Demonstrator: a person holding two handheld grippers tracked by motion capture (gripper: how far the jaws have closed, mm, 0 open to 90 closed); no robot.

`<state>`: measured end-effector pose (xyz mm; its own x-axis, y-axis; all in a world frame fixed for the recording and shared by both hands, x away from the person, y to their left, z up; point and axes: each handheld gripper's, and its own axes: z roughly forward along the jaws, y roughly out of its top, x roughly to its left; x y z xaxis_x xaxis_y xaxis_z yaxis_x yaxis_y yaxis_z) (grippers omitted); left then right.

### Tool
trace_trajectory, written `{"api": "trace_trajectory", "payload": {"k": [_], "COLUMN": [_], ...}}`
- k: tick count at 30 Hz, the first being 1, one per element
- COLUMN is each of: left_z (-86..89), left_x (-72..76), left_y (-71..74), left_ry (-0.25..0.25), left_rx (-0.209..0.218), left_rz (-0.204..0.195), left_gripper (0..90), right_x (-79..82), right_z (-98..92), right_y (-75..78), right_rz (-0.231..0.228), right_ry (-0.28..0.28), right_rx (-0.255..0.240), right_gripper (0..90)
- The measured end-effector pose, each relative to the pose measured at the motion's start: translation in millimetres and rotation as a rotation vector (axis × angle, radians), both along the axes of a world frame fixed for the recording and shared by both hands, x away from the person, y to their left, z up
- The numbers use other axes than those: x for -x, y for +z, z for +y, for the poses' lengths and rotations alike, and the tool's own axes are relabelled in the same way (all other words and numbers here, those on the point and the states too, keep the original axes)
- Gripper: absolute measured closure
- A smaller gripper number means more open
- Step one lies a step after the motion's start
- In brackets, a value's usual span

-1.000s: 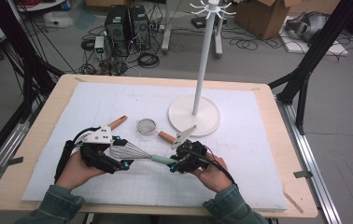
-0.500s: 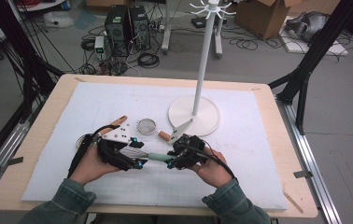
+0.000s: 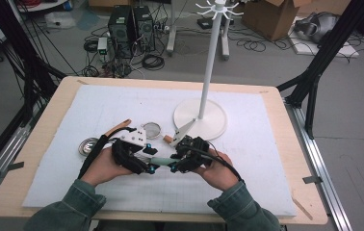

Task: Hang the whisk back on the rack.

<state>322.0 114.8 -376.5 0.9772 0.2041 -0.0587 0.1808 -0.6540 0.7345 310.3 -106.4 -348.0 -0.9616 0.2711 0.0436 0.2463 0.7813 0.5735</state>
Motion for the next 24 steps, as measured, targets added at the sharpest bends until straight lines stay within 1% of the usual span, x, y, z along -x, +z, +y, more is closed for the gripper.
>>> {"api": "trace_trajectory", "payload": {"k": [4,6,7,9,13,14,17,19,20,21,22,24], "left_z": [-4.9,-7.4,-8.7,-10.9,-15.0,-16.0,-17.0,-16.6,-16.6,-16.6,-16.8,-17.2], "left_x": [-1.0,-1.1,-1.0,-1.1,-2.7,-2.3,-0.3,0.3,0.6,1.0,1.6,2.5], "left_y": [-3.0,-3.2,-2.7,-2.7,-4.1,-4.9,-2.9,-1.2,0.0,1.2,1.7,4.2], "left_ry": [-0.016,-0.028,-0.032,-0.044,-0.070,-0.072,-0.087,-0.094,-0.099,-0.103,-0.106,-0.113], "left_rx": [-0.013,-0.017,-0.023,-0.017,-0.036,-0.030,-0.036,-0.035,-0.038,-0.041,-0.033,-0.035], "left_rz": [0.013,0.011,0.012,0.014,0.026,0.029,0.018,0.016,0.008,0.010,0.007,-0.005], "left_gripper": [45.8,47.5,48.7,49.9,53.5,54.7,58.7,59.8,60.2,60.7,61.4,63.3], "right_x": [0.7,0.9,0.6,1.4,3.3,3.7,4.8,5.4,5.4,4.7,4.1,3.8], "right_z": [2.7,4.0,4.7,5.9,9.0,9.7,11.5,11.4,10.9,10.0,8.9,5.5], "right_y": [4.3,6.5,6.9,8.6,11.1,11.7,14.0,15.5,16.3,17.0,17.4,19.0], "right_rz": [-0.004,0.002,-0.004,0.003,-0.003,0.003,-0.005,-0.003,-0.005,-0.009,-0.005,0.006], "right_ry": [0.007,0.014,0.020,0.023,0.035,0.039,0.046,0.048,0.050,0.059,0.060,0.049], "right_rx": [0.005,0.009,0.007,0.013,0.020,0.019,0.030,0.026,0.019,0.011,-0.004,-0.032], "right_gripper": [65.9,65.9,65.9,65.9,65.9,66.0,65.9,65.9,65.9,65.7,65.2,62.5]}}
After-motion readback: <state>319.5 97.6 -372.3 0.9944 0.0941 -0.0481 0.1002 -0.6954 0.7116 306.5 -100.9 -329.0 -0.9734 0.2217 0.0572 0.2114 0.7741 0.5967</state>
